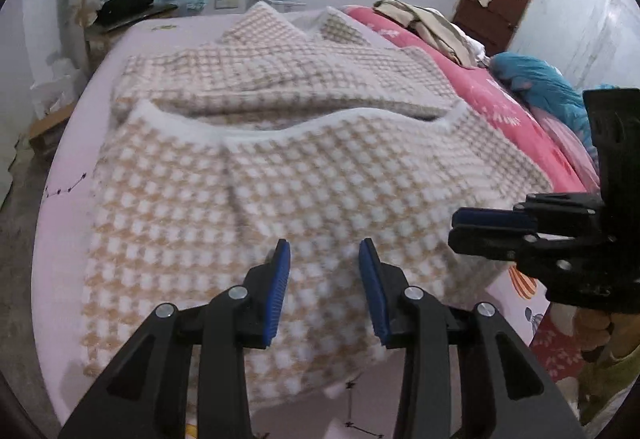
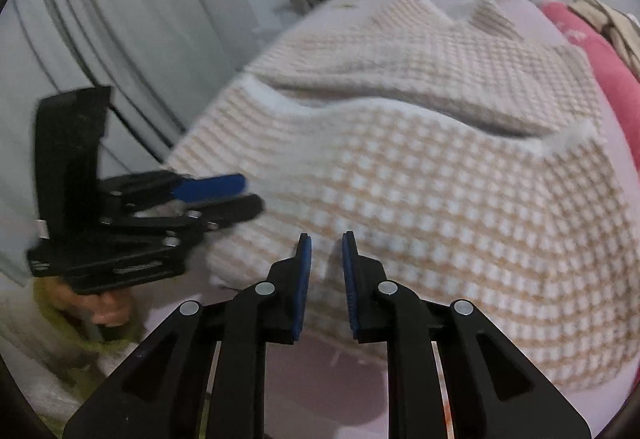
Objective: Fold large clothes
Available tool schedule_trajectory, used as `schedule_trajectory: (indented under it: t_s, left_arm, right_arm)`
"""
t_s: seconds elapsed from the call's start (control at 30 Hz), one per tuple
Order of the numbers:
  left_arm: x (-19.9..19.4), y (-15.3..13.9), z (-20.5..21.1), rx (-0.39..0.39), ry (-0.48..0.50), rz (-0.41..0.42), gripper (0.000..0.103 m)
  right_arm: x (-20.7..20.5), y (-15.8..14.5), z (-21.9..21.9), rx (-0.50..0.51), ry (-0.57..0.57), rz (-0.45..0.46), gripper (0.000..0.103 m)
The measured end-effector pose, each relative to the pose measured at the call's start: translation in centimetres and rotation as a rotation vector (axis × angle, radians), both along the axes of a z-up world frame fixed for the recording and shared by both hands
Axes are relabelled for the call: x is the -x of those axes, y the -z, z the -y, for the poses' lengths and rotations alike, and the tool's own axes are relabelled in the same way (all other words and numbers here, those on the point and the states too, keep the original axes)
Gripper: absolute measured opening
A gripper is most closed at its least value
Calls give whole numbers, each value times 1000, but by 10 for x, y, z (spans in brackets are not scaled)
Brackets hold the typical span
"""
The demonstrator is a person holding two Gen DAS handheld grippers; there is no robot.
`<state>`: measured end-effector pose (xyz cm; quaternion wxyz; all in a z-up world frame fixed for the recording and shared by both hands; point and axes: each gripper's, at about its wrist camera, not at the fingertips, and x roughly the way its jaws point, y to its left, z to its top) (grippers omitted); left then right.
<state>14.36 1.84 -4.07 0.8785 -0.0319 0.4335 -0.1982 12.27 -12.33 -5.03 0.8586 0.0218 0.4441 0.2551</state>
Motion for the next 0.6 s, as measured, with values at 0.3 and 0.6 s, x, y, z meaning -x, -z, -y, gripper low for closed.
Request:
schedule_trajectory:
  t_s: [0.3, 0.6]
  left_arm:
    - [-2, -1, -18, -10, -91, 12, 36]
    - [-7, 4, -39, -17, -161, 1, 36]
  right_arm:
    - [-13, -1, -5, 8, 39, 27, 15]
    - [-30, -2, -3, -52, 59, -2, 14]
